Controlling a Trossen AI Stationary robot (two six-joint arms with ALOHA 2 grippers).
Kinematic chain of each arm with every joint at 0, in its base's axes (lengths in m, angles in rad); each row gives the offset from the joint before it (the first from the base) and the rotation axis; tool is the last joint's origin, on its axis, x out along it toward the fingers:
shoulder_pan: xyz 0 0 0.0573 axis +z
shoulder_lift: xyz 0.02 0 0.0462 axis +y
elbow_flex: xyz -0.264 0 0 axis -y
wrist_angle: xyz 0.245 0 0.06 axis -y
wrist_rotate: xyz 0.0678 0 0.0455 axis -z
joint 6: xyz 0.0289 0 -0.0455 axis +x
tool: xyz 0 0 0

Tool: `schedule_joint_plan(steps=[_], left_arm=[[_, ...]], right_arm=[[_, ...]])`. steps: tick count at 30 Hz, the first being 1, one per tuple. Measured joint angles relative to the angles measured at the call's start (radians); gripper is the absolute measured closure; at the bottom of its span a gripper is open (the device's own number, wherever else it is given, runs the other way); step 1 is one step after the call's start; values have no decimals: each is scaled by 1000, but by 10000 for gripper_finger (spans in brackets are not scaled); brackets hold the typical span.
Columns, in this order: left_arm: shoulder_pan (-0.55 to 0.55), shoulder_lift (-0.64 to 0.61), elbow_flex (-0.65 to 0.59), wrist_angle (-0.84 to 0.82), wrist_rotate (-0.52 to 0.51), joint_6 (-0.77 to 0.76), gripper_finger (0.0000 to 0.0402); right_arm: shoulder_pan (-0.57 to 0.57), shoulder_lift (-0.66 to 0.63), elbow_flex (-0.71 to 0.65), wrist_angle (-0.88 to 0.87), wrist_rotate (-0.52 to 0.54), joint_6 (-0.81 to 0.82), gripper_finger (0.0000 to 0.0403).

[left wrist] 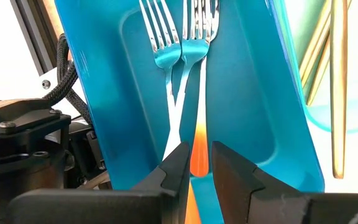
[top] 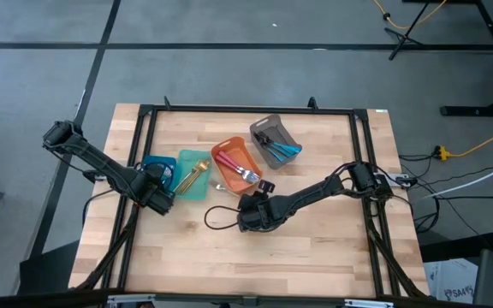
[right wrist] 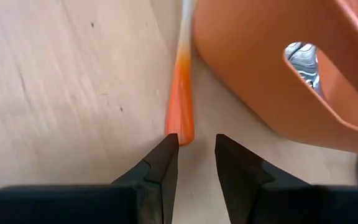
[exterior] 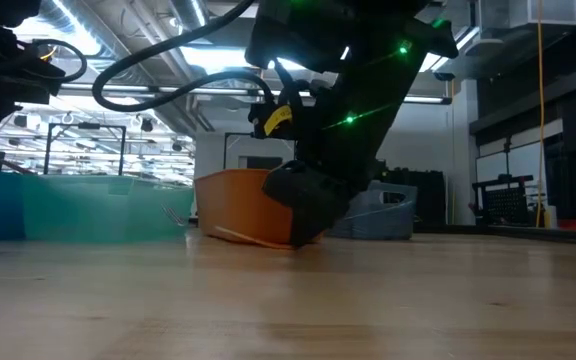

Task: Sort silverware by color (type)
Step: Put the orange fork into the blue bin

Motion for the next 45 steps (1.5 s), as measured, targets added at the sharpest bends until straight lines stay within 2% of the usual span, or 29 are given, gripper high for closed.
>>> schedule_joint_plan(steps=[22,32,41,45], left_arm=[[0,0,0,0,0,0,341],[0,0,0,0,0,0,341],[0,0,0,0,0,0,341],[0,0,0,0,0,0,341]], right_arm=[[1,0,25,-12,-38,-46,299],[1,0,57,-38,69,-57,299],[-1,0,55,-16,116,-57,299],[-6,1,10,38,111,-57,299]])
